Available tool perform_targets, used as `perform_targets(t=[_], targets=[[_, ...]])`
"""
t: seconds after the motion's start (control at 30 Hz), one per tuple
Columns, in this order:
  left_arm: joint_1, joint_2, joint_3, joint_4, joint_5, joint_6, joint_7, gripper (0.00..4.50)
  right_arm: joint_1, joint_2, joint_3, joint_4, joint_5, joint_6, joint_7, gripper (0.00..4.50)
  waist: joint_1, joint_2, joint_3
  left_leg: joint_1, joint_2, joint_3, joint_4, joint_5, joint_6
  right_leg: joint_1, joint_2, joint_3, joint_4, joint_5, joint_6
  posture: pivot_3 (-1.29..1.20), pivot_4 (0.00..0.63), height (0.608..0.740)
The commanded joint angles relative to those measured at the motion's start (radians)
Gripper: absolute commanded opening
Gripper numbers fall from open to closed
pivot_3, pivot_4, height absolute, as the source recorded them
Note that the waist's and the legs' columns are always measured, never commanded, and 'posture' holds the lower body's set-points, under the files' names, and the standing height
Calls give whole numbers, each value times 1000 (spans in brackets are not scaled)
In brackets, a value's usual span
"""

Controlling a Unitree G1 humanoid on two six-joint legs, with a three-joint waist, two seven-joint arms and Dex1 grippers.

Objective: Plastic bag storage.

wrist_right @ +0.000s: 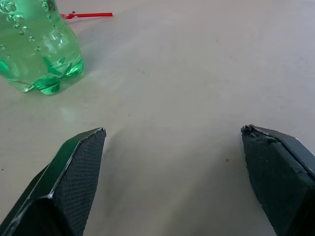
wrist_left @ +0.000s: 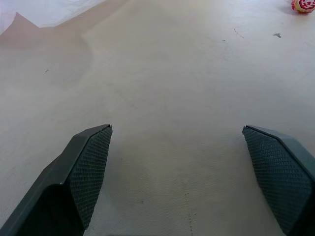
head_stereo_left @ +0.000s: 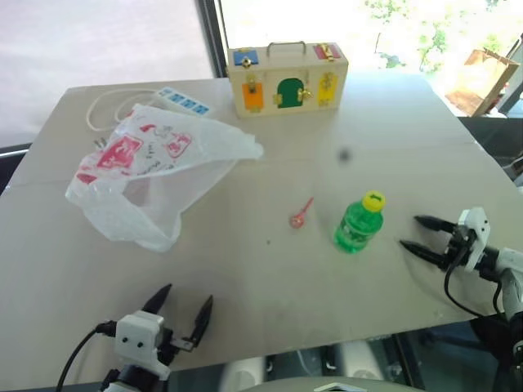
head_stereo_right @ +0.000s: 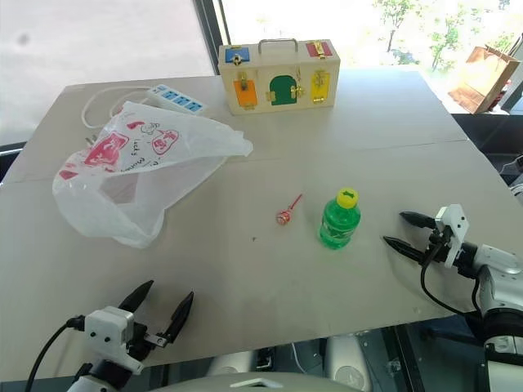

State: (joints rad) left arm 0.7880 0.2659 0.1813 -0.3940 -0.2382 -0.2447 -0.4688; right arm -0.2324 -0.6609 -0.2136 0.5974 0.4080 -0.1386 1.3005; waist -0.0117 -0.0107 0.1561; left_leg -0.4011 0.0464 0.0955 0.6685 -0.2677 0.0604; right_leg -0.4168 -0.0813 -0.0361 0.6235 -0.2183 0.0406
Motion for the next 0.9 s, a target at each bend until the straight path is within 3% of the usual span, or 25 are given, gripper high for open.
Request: perform_targets(t=[0.03,0.9], targets=[[3,9,3,-7,-1,-9,-8,4500,20,-14,-21,6,4,-25,24,4437,0,0,0,0,0,0,0,0,0,0,0,0,0,0,0,0,150,740],[-101,66,52,-12,-35,39,-23,4500,-6,32,-10,7,4,-86,3,4437,1,-1,0,0,0,0,1,0,0,0,1,0,1,2,-2,0,150,740]])
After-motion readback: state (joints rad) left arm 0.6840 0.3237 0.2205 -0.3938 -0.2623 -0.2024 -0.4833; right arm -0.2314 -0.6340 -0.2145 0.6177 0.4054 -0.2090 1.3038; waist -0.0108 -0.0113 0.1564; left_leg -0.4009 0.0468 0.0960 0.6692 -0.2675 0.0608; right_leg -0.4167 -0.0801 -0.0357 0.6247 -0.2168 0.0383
